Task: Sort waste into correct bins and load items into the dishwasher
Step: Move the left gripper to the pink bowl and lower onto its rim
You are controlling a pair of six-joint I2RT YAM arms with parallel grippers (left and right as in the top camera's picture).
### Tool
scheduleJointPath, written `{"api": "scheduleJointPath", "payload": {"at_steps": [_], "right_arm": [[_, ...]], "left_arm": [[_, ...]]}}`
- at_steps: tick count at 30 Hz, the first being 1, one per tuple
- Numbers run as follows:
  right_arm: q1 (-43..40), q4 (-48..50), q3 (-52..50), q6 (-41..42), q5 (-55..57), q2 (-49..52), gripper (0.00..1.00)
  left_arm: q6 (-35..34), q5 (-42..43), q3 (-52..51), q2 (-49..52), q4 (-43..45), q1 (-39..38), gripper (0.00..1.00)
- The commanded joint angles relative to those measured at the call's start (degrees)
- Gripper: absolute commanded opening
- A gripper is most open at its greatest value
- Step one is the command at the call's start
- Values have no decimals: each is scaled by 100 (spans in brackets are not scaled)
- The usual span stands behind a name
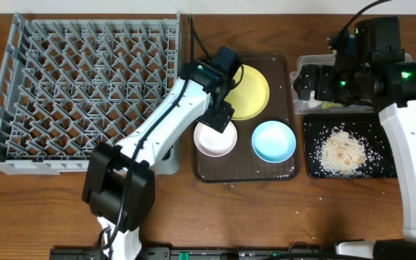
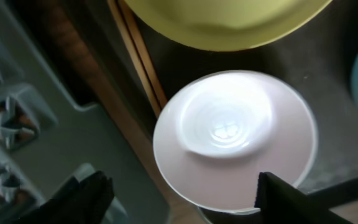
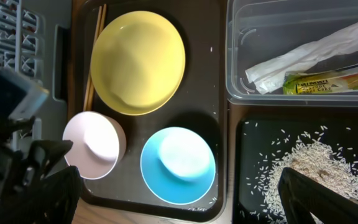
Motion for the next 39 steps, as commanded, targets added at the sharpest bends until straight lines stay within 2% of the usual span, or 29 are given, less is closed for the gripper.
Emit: {"api": "scheduleJointPath", "payload": {"at_steps": [1,5,15,19,24,29,39], "right_arm": [[0,-13,63,63,17,17,99],[0,-13,61,61,20,17,99],[0,-55,61,-26,17,17,99],[0,-79,61,-28,20,17,99],[0,-63,61,-26,20,17,99],[0,-9,61,-24,17,17,99],[0,17,61,-26,20,17,99]], "left_arm": [[584,-52,-87,354,-20,2,71],[601,-9,-87,645,-17,4,63],[599,28,-94,876,81,70,61],[597,70,-177,879,138,107,52],[605,66,-35,807,59,116,54],[752,39,98,645,0,127,61],[767,-210,114,560,22,315,64]]}}
